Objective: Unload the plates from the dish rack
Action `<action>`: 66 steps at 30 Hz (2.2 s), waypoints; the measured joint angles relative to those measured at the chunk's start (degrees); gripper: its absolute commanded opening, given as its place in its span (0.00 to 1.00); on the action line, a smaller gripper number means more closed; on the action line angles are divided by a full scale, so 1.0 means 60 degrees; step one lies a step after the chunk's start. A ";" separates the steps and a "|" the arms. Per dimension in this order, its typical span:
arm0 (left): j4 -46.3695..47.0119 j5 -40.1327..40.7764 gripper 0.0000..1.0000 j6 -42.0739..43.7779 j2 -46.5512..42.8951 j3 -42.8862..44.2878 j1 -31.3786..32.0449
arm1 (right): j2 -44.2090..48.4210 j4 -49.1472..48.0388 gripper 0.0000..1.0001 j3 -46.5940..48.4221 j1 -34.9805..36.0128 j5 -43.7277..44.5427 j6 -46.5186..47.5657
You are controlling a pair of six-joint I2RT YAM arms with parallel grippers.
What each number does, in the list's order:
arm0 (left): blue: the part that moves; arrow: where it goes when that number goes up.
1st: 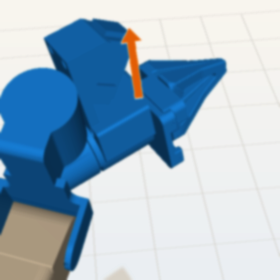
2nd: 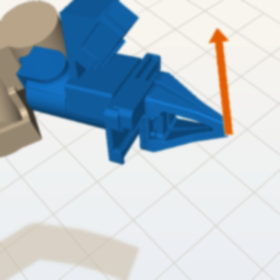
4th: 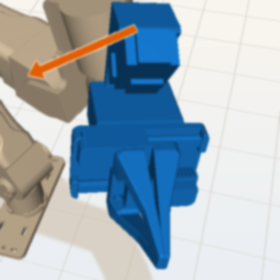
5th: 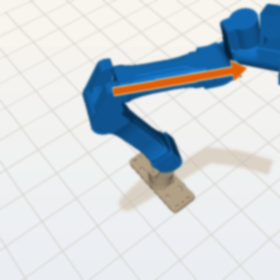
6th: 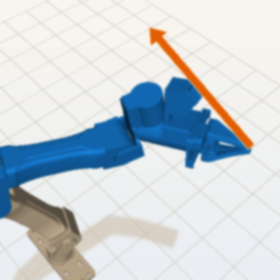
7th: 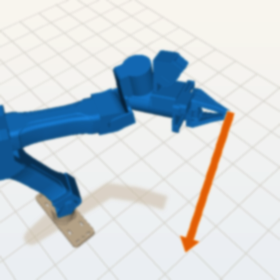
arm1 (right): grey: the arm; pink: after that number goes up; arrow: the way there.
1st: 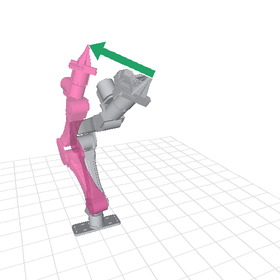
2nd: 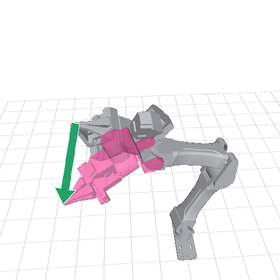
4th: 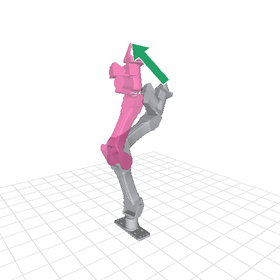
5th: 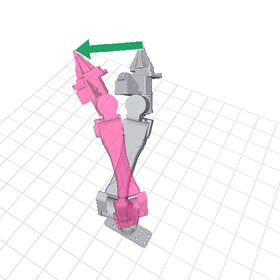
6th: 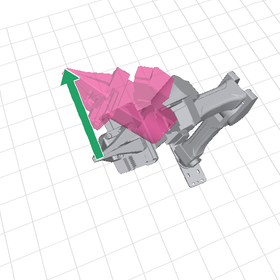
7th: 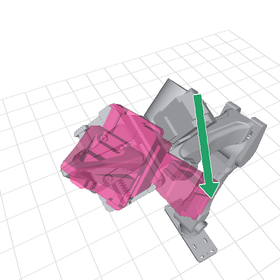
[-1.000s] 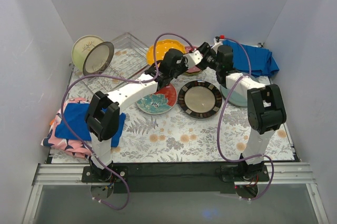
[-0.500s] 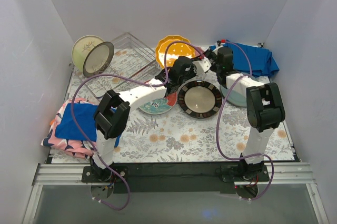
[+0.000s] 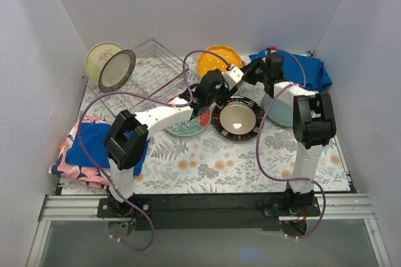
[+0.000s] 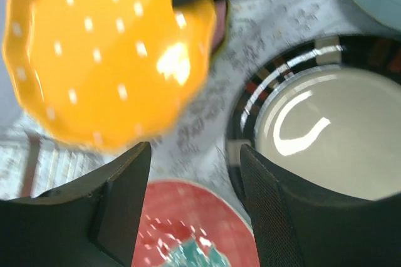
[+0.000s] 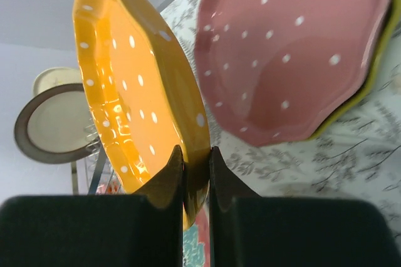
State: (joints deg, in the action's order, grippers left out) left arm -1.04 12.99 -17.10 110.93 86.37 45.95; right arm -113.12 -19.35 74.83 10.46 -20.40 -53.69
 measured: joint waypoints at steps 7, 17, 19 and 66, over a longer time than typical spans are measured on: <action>-0.0251 -0.0645 0.65 -0.1931 -0.1902 -0.2124 0.0000 | -0.1464 0.1290 0.01 0.2069 -0.0313 0.0688 0.0572; 0.0943 -0.0182 0.68 -0.2397 -0.3909 -0.2736 -0.0098 | -0.1872 0.2663 0.01 0.2874 -0.0364 0.1337 0.1020; 0.1045 -0.0022 0.68 -0.2426 -0.3985 -0.2736 -0.0135 | -0.1978 0.2725 0.01 0.2925 -0.0364 0.1446 0.1035; -0.3282 -0.1807 0.67 -0.1818 -0.1537 0.2259 -0.5289 | -0.2291 0.4102 0.51 0.4080 -0.0627 0.1384 0.2841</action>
State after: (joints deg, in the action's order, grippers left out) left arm -20.73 2.15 -28.01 101.71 99.92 14.22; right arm -126.87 5.26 99.31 6.70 -12.10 -36.64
